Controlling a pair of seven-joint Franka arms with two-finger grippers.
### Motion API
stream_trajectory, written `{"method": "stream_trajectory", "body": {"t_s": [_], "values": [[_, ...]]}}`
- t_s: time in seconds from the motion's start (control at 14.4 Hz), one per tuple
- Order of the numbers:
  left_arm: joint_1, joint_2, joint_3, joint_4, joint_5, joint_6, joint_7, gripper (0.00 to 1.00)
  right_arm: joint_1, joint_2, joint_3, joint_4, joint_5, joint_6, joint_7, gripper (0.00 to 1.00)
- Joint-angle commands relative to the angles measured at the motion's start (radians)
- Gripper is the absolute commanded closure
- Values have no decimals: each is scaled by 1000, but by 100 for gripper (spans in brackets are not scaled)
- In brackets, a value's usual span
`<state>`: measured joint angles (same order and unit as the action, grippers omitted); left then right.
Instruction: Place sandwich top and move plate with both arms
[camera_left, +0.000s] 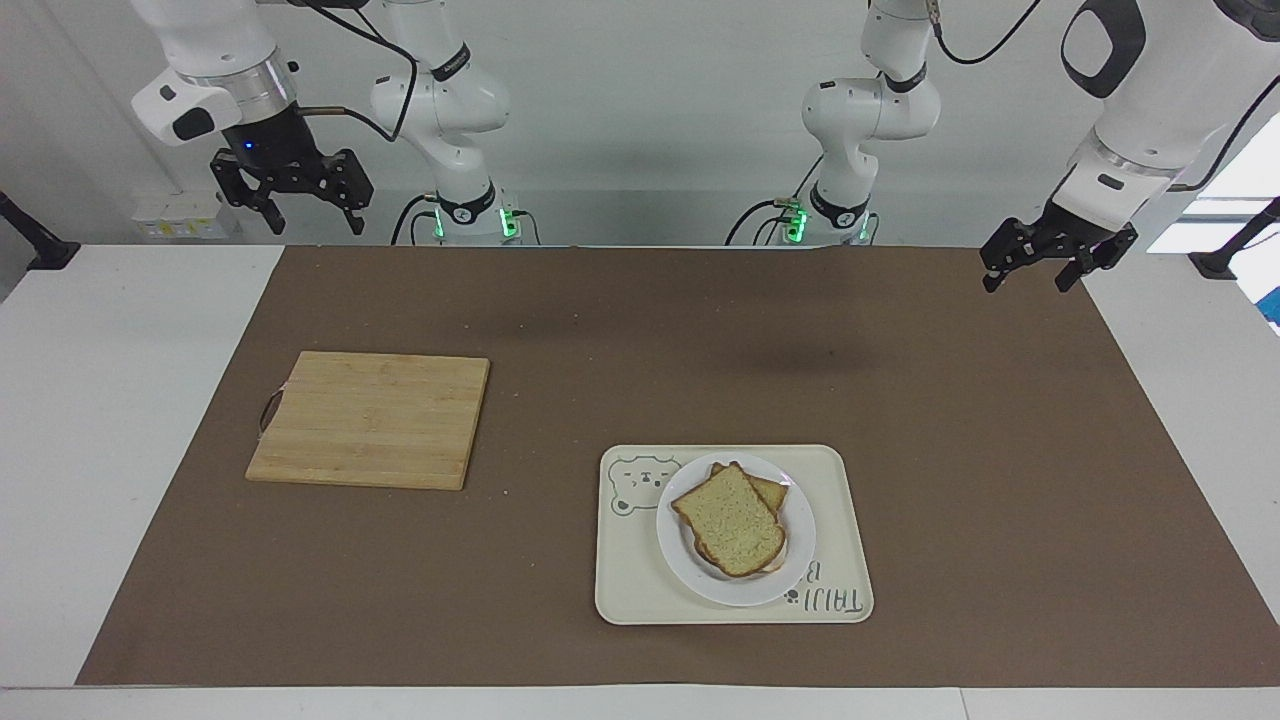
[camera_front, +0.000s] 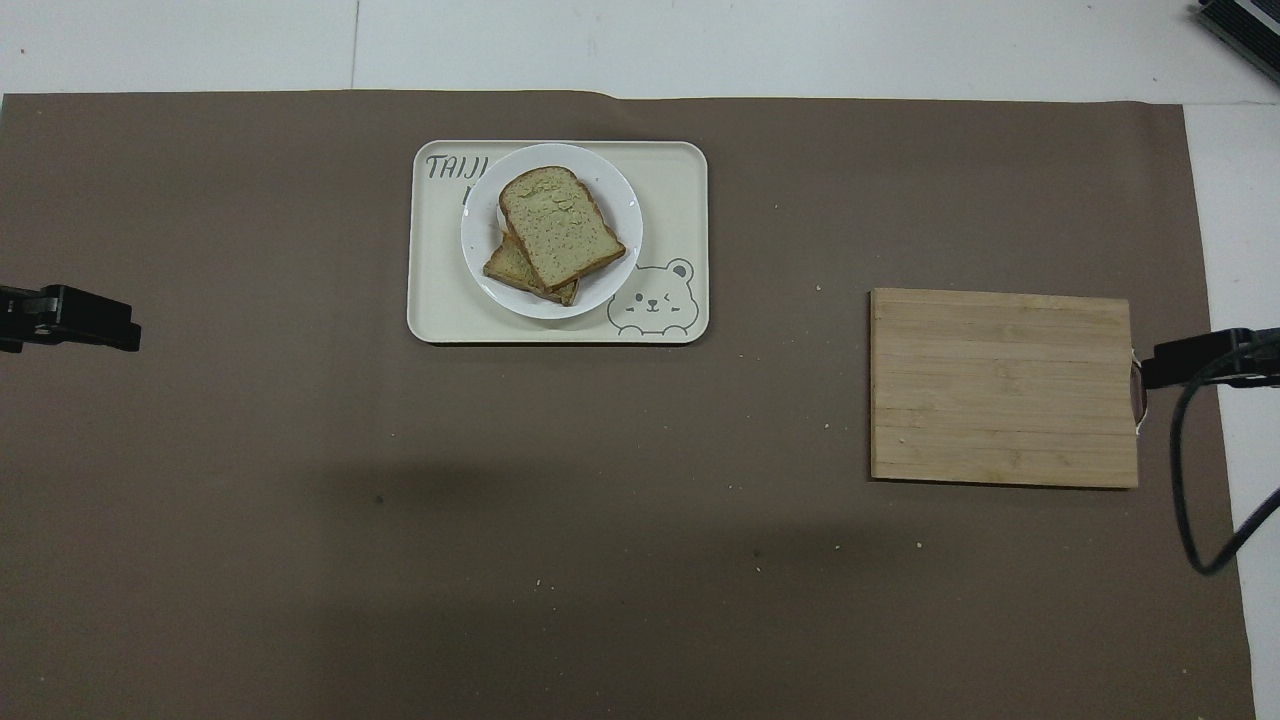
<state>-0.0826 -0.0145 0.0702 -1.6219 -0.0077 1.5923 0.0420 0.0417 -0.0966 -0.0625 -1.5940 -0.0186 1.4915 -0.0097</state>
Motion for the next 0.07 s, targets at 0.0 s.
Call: {"method": "stream_trajectory", "body": {"t_s": [0.0], "values": [[-2, -22, -1, -23, 23, -15, 9, 0, -13, -15, 7, -20, 20, 16, 11, 0]]}}
